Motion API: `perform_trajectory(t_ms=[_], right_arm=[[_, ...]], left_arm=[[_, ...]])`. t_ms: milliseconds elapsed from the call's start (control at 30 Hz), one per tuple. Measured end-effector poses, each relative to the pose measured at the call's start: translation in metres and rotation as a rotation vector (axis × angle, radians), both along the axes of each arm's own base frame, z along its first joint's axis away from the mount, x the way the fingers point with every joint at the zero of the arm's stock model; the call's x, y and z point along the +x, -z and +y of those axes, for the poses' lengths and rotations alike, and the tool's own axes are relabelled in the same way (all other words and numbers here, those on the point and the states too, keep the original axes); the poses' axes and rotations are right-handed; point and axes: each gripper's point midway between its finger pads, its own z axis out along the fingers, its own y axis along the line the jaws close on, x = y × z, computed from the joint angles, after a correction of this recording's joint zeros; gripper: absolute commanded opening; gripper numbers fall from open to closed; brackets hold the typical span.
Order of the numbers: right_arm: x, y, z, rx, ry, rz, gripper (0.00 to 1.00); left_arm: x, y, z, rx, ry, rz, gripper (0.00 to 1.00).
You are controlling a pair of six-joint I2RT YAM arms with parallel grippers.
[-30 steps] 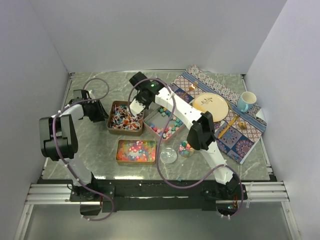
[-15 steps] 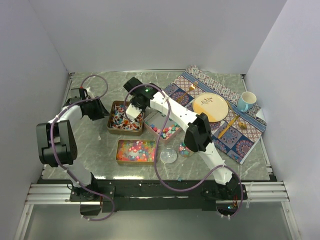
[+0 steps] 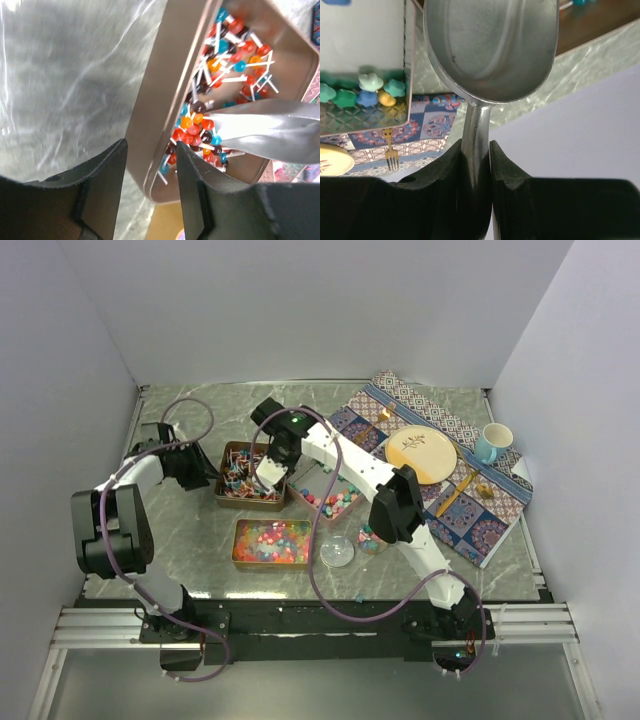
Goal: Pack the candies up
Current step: Scoop the fake candies from the storage box.
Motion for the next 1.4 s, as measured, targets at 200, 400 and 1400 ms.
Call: perform_trajectory(t_ms=[200, 400, 1400], right_arm=[[-0.006, 0.004, 0.003, -0.007, -0.018, 0.015, 0.0], [-0.008, 0.012, 0.003, -0.011, 0.065, 0.008, 0.0], [-0.032, 0.077, 0.001, 0.153, 0.635, 0.07, 0.0]], left_arm=[[-0.023, 0.013, -0.001, -0.061, -0.069, 0.104, 0.51], [-0.044, 0.016, -0.013, -0.144, -0.112, 0.181, 0.51], [-0.036, 0.011, -0.036, -0.332, -0.1, 0.129, 0.44]])
